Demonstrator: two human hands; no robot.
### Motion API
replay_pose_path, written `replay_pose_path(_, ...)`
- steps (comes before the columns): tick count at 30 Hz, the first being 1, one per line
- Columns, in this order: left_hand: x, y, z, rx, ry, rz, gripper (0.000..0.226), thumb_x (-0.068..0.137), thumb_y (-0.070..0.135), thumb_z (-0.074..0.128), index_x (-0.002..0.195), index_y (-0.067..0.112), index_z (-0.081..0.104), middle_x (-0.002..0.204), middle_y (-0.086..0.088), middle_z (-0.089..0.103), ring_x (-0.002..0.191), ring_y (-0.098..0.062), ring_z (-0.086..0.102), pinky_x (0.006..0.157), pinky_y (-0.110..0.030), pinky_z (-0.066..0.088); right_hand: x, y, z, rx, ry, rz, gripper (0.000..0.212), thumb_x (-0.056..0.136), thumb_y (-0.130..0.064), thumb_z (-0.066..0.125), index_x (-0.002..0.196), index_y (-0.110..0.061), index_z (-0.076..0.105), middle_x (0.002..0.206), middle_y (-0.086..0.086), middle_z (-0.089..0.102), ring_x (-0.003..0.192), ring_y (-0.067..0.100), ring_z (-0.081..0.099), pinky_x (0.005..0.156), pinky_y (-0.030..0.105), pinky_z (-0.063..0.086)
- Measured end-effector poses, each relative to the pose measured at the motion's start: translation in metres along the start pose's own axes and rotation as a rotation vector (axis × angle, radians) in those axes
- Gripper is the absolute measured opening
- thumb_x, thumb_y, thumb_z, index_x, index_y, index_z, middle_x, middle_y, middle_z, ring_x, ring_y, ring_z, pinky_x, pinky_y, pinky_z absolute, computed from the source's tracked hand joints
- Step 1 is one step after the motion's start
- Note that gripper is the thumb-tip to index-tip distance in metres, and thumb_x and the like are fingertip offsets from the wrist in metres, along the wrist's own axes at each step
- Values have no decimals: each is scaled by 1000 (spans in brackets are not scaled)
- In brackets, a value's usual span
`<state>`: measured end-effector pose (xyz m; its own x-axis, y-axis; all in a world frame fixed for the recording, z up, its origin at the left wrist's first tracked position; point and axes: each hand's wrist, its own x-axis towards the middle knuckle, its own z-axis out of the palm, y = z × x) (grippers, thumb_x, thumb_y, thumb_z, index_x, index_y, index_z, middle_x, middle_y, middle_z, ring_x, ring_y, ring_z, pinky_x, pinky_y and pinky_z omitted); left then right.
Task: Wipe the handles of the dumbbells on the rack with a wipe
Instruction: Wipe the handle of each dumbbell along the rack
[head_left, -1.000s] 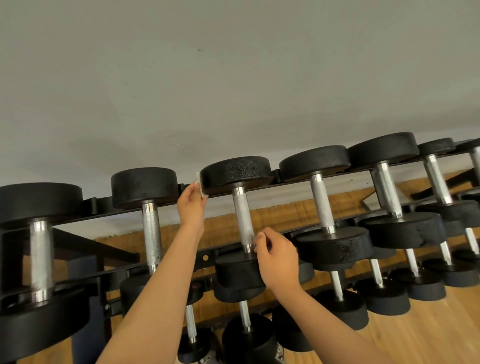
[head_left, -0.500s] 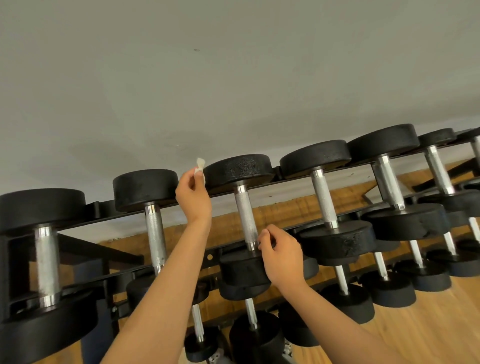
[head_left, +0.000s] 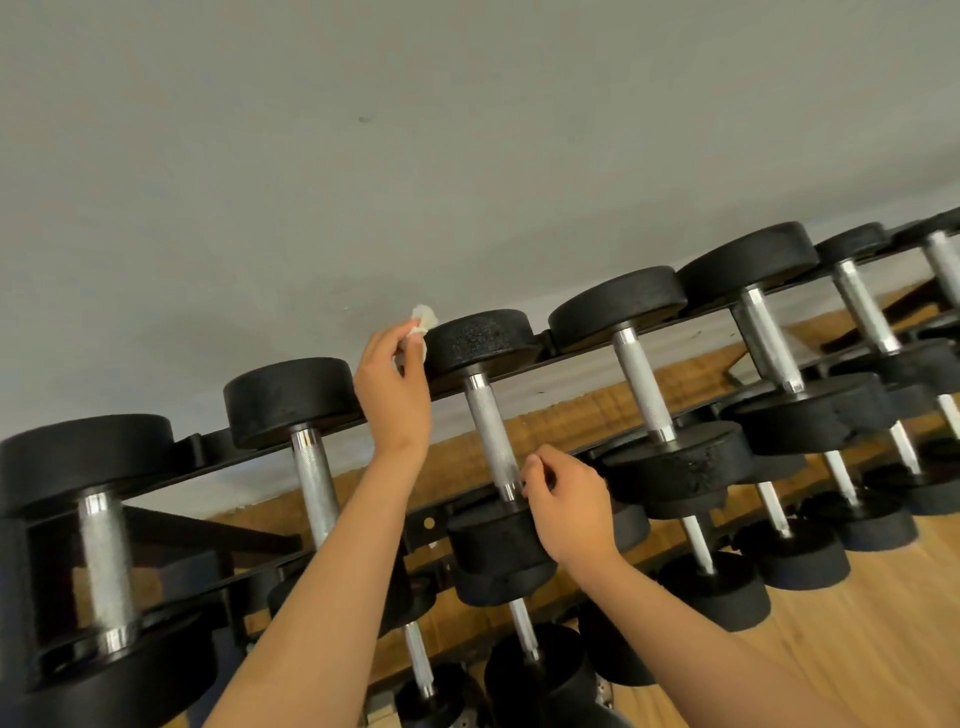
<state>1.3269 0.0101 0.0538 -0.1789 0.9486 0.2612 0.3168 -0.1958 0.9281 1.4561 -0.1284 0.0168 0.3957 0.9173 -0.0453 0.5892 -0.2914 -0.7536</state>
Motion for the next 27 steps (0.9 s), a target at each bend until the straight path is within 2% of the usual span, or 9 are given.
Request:
replay_pose_path(4,-15,8,7,59,-43,103,22,95,12,60,114,12,69,114,-1,67,104,-11,61,100,-29,48,1,1,0,4,-3,-14,32,98,-28,43,67,-21,52,62,-2,57,58,12,53,54,33,44)
replay_pose_path(7,-24,4,4,187,-60,200,23,93,13,62,115,10,69,120,-3,67,116,-16,60,115,-21,28,1,2,0,-3,-7,-59,32,98,-25,45,65,-27,46,59,-5,51,56,10,48,53,26,38)
replay_pose_path(9,-19,6,1,228,-87,215,22,92,14,63,113,11,70,119,-3,68,113,-20,62,115,-16,25,2,3,-1,-3,0,-100,32,97,-25,46,65,-27,44,57,-7,46,54,9,46,51,22,35)
replay_pose_path(11,-8,14,3,235,-122,217,20,93,16,63,111,12,71,114,0,69,104,-22,64,113,-26,35,2,5,0,-4,8,-137,31,96,-25,46,66,-26,45,55,-9,44,53,8,45,51,20,34)
replay_pose_path(13,-1,25,10,239,-159,224,19,95,17,61,111,13,71,108,4,69,93,-15,62,99,-37,47,3,5,0,-14,9,-165,30,96,-31,42,67,-25,47,56,-9,44,53,8,45,51,23,35)
replay_pose_path(16,-5,33,23,291,-153,277,19,95,14,60,109,11,72,108,-2,70,98,-17,62,98,-46,49,3,6,1,-49,10,-197,36,92,-39,30,68,-23,52,56,-10,46,52,6,44,54,23,31)
replay_pose_path(21,-22,26,25,416,-146,343,21,93,11,62,111,11,72,124,-6,66,119,-13,56,114,-27,31,5,6,0,-82,6,-240,36,92,-36,33,68,-22,56,57,-13,45,51,4,41,57,21,31)
replay_pose_path(24,-16,33,25,449,-164,353,20,93,11,62,110,8,72,118,-8,69,114,-17,59,107,-37,42,5,6,-1,-69,-6,-250,30,93,-33,42,69,-22,58,59,-14,46,53,3,42,58,22,35)
replay_pose_path(27,-7,47,32,473,-200,306,21,96,15,59,111,10,71,111,-5,70,103,-22,62,98,-36,47,6,5,-2,-57,-41,-257,22,91,-29,52,70,-25,59,60,-12,53,55,5,50,61,28,47)
